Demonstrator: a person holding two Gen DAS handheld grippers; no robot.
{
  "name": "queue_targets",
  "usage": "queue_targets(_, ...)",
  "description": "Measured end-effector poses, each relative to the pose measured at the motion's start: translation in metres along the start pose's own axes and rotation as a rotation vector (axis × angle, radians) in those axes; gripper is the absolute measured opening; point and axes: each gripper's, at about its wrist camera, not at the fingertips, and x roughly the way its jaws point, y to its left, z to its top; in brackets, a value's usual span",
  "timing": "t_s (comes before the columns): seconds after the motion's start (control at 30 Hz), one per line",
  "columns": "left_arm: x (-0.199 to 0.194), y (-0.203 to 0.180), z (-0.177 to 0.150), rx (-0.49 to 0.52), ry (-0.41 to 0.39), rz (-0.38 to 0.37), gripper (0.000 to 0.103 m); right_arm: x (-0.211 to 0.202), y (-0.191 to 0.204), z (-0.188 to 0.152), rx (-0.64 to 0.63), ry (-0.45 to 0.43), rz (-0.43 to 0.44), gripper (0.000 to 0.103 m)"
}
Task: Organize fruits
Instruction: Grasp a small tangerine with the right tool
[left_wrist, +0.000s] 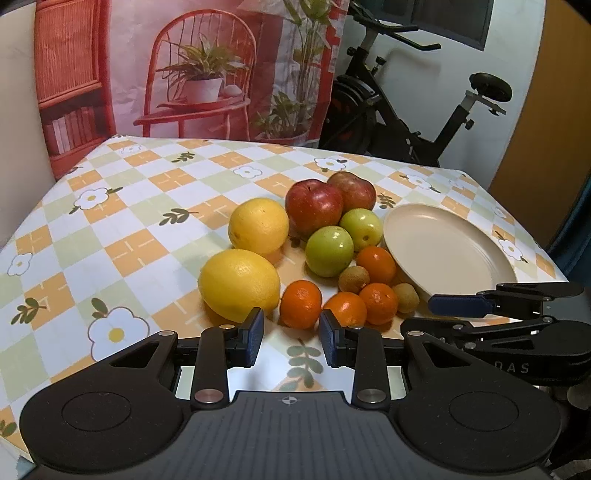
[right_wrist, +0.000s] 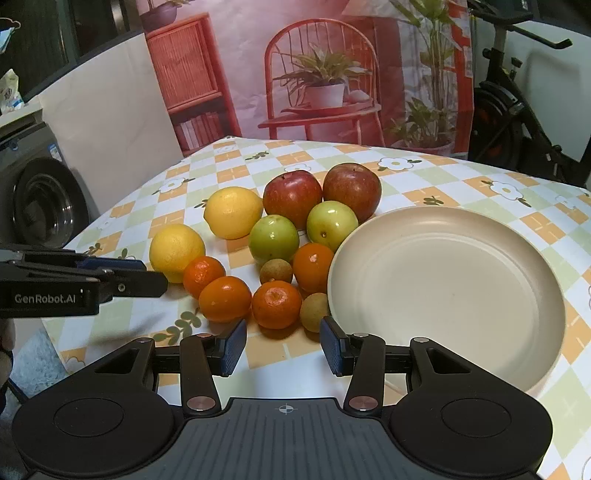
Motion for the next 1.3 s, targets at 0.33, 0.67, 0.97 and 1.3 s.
queue_targets(0.33,0.004,0.008,0.001,-0.011,0.007,-0.005,0.035,0.003,0.004,0.002,-0.029,-0.005,0.009,0.038)
queue_targets(0.67,0.006,0.019,0.003,-0.047,0.004,0.012,0.035,0.015,0.008,0.021,-0.183,-0.012,0.02,0.033)
queue_targets(0.97,0.006,0.026,0.004,-0.084,0.007,-0.004,0.035,0.032,0.016,0.025,-0.316,0.046,0.03,0.034)
queue_targets(1.3,0.009,0.028,0.002,-0.092,0.022,-0.02,0.035,0.037,0.016,0.029,-0.384,0.091,0.063,0.031)
